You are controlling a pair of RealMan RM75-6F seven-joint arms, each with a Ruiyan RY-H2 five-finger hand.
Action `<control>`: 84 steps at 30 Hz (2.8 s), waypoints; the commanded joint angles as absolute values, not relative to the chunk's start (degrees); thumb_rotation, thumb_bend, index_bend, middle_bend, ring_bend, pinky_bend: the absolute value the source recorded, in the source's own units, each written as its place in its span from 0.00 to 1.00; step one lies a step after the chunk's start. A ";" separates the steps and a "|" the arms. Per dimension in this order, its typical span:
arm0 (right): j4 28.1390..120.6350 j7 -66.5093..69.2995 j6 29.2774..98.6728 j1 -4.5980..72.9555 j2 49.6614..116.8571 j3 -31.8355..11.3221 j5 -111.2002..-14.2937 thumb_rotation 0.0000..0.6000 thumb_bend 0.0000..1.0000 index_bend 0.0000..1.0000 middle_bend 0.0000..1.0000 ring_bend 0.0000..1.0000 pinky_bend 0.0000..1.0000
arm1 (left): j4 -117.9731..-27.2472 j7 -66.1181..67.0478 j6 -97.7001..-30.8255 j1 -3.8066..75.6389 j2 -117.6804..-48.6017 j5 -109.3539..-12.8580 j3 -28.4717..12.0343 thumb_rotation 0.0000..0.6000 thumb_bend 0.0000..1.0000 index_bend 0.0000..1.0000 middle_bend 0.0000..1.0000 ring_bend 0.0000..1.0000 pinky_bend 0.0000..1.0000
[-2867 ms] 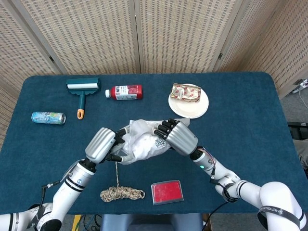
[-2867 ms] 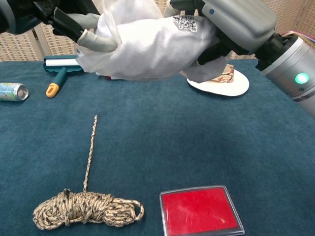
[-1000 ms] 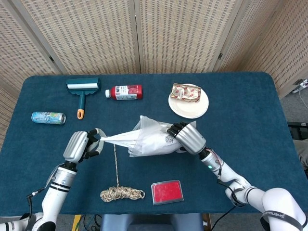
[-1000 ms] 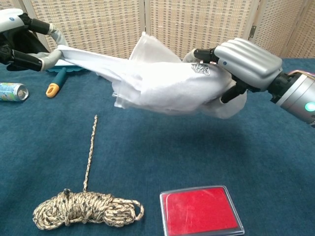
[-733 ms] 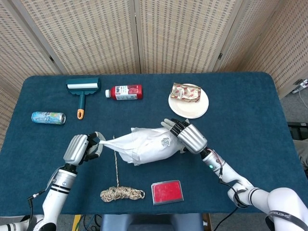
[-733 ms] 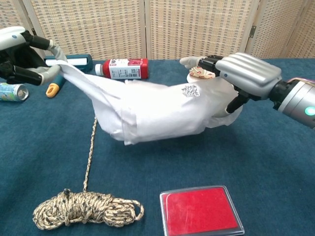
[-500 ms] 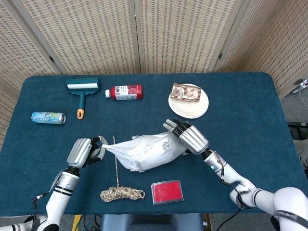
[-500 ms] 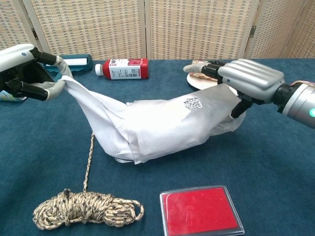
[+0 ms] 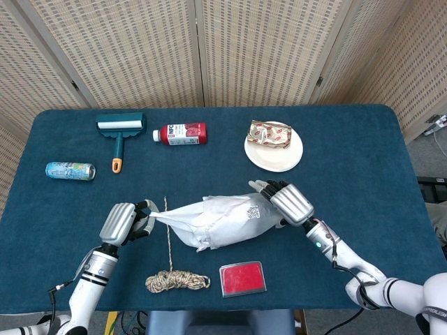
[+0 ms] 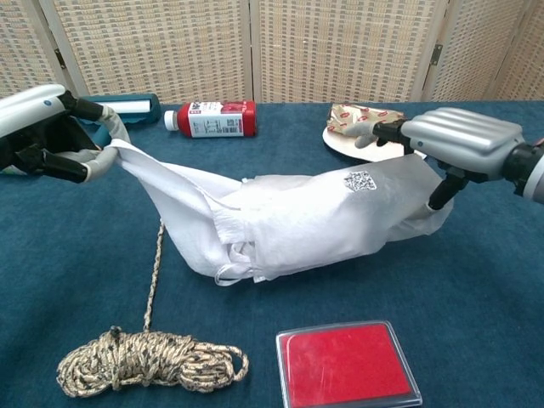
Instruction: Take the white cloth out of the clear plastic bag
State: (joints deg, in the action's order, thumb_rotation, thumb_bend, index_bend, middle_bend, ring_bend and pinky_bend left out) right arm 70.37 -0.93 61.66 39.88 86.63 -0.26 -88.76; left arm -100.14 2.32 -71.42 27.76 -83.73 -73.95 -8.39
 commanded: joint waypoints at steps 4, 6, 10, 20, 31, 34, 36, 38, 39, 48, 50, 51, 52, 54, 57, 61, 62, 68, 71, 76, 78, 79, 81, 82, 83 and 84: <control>80.18 -3.16 52.17 40.32 80.93 -0.52 -81.51 1.00 0.00 0.00 0.00 0.00 0.12 | -100.12 2.64 -71.22 27.72 -83.80 -74.01 -8.56 1.00 0.78 0.72 1.00 0.88 0.93; 81.22 -3.19 51.41 40.34 80.29 -0.37 -81.28 1.00 0.00 0.00 0.00 0.00 0.11 | -100.16 2.74 -71.17 27.70 -83.78 -74.03 -8.64 1.00 0.78 0.72 1.00 0.88 0.93; 82.51 -3.24 52.10 39.76 79.51 -0.22 -81.94 1.00 0.00 0.00 0.00 0.00 0.10 | -100.38 3.09 -71.13 27.65 -83.81 -74.12 -8.75 1.00 0.78 0.72 1.00 0.88 0.93; 87.20 -4.62 57.51 36.86 75.25 0.70 -85.48 1.00 0.00 0.00 0.00 0.00 0.10 | -100.56 3.56 -71.26 27.24 -83.97 -74.36 -8.72 1.00 0.78 0.72 1.00 0.88 0.93; 86.01 -12.12 62.83 33.71 74.12 -1.65 -83.00 1.00 0.00 0.00 0.13 0.11 0.26 | -100.72 3.76 -71.18 27.10 -83.98 -74.48 -9.04 1.00 0.78 0.72 1.00 0.88 0.93; 84.05 -14.27 63.48 33.93 75.75 -2.85 -82.56 1.00 0.00 0.00 0.41 0.39 0.47 | -100.76 3.89 -71.10 27.13 -84.07 -74.47 -9.12 1.00 0.78 0.72 1.00 0.88 0.93; 83.18 -14.31 62.76 34.43 76.69 -3.51 -82.02 1.00 0.00 0.00 0.64 0.63 0.66 | -100.77 4.00 -71.01 27.18 -84.12 -74.43 -9.19 1.00 0.78 0.72 1.00 0.88 0.93; 82.32 -13.91 61.09 35.32 77.68 -4.12 -81.25 1.00 0.00 0.01 0.83 0.81 0.83 | -100.85 4.10 -70.92 27.21 -84.11 -74.38 -9.25 1.00 0.78 0.72 1.00 0.88 0.93; 81.91 -13.78 60.36 35.74 78.13 -4.36 -80.99 1.00 0.00 0.02 0.87 0.85 0.86 | -100.86 4.16 -70.87 27.22 -84.11 -74.34 -9.27 1.00 0.78 0.72 1.00 0.88 0.93; 79.38 -15.27 52.92 39.72 81.77 -6.32 -76.80 1.00 0.00 0.05 1.00 0.99 0.98 | -101.02 4.33 -70.78 26.99 -83.82 -74.21 -9.18 1.00 0.78 0.72 1.00 0.88 0.93; 79.27 -15.47 51.71 40.36 82.39 -6.78 -75.63 1.00 0.00 0.05 1.00 0.99 0.98 | -101.00 4.32 -70.81 26.89 -83.77 -74.22 -9.12 1.00 0.78 0.72 1.00 0.88 0.93; 79.22 -15.50 51.22 40.60 82.59 -6.92 -75.20 1.00 0.00 0.05 1.00 0.99 0.98 | -101.01 4.31 -70.83 26.84 -83.75 -74.23 -9.09 1.00 0.78 0.72 1.00 0.88 0.93; 79.22 -15.40 50.73 40.82 82.73 -7.04 -74.80 1.00 0.00 0.07 1.00 1.00 0.98 | -101.02 4.29 -70.84 26.79 -83.72 -74.24 -9.06 1.00 0.78 0.72 1.00 0.88 0.93; 79.45 -14.65 49.34 41.26 82.80 -7.29 -73.72 1.00 0.00 0.11 1.00 1.00 0.99 | -101.04 4.32 -70.89 26.69 -83.61 -74.31 -8.99 1.00 0.78 0.72 1.00 0.88 0.93; 79.76 -13.63 47.43 41.85 82.55 -7.49 -72.38 1.00 0.03 0.21 1.00 1.00 0.99 | -101.01 4.30 -70.88 26.60 -83.51 -74.23 -9.00 1.00 0.78 0.72 1.00 0.88 0.93; 79.56 -13.23 46.12 42.23 82.55 -7.47 -70.99 1.00 0.34 0.46 1.00 1.00 1.00 | -101.01 4.36 -70.79 26.59 -83.46 -74.19 -9.06 1.00 0.78 0.72 1.00 0.88 0.93; 79.42 -13.33 46.07 42.22 82.60 -7.42 -70.72 1.00 0.39 0.50 1.00 1.00 1.00 | -100.99 4.39 -70.79 26.58 -83.45 -74.19 -9.07 1.00 0.78 0.72 1.00 0.88 0.93; 78.80 -13.45 46.60 41.57 82.13 -7.08 -69.43 1.00 0.63 0.67 1.00 1.00 1.00 | -100.62 4.20 -70.91 26.31 -83.00 -73.99 -9.19 1.00 0.78 0.72 1.00 0.88 0.93; 78.92 -13.37 47.07 40.98 81.19 -6.91 -68.83 1.00 0.71 0.71 1.00 1.00 1.00 | -100.36 3.98 -71.07 25.96 -82.46 -73.75 -9.16 1.00 0.78 0.72 1.00 0.88 0.93; 79.47 -13.18 48.25 39.67 79.14 -6.64 -67.97 1.00 0.77 0.74 1.00 1.00 1.00 | -99.71 3.49 -71.51 25.11 -81.58 -73.45 -8.87 1.00 0.78 0.72 1.00 0.88 0.93; 79.75 -13.13 48.83 39.02 78.10 -6.50 -67.62 1.00 0.77 0.74 1.00 1.00 1.00 | -99.27 3.24 -71.71 24.70 -81.07 -73.24 -8.79 1.00 0.78 0.72 1.00 0.88 0.93; 79.91 -13.10 49.24 38.58 77.50 -6.39 -67.43 1.00 0.77 0.74 1.00 1.00 1.00 | -99.03 3.08 -71.85 24.45 -80.76 -73.07 -8.79 1.00 0.78 0.72 1.00 0.88 0.93; 80.11 -12.98 49.80 37.91 76.61 -6.27 -67.07 1.00 0.77 0.74 1.00 1.00 1.00 | -98.67 2.79 -72.10 24.03 -80.26 -72.70 -8.85 1.00 0.78 0.72 1.00 0.88 0.93; 80.21 -12.91 50.22 37.46 76.04 -6.19 -66.87 1.00 0.77 0.74 1.00 1.00 1.00 | -98.37 2.55 -72.26 23.73 -79.90 -72.46 -8.89 1.00 0.78 0.72 1.00 0.88 0.93; 80.29 -12.83 50.53 37.10 75.62 -6.14 -66.69 1.00 0.77 0.74 1.00 1.00 1.00 | -98.15 2.38 -72.38 23.52 -79.63 -72.32 -8.90 1.00 0.78 0.72 1.00 0.88 0.93; 80.36 -12.74 50.83 36.74 75.23 -6.08 -66.53 1.00 0.77 0.74 1.00 1.00 1.00 | -97.96 2.25 -72.51 23.31 -79.35 -72.21 -8.92 1.00 0.78 0.72 1.00 0.88 0.93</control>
State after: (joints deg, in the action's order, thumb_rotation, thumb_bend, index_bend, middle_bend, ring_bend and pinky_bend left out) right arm 80.21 -12.87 50.50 37.09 75.59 -6.19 -66.78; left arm -98.12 2.39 -72.38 23.44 -79.52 -72.34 -8.89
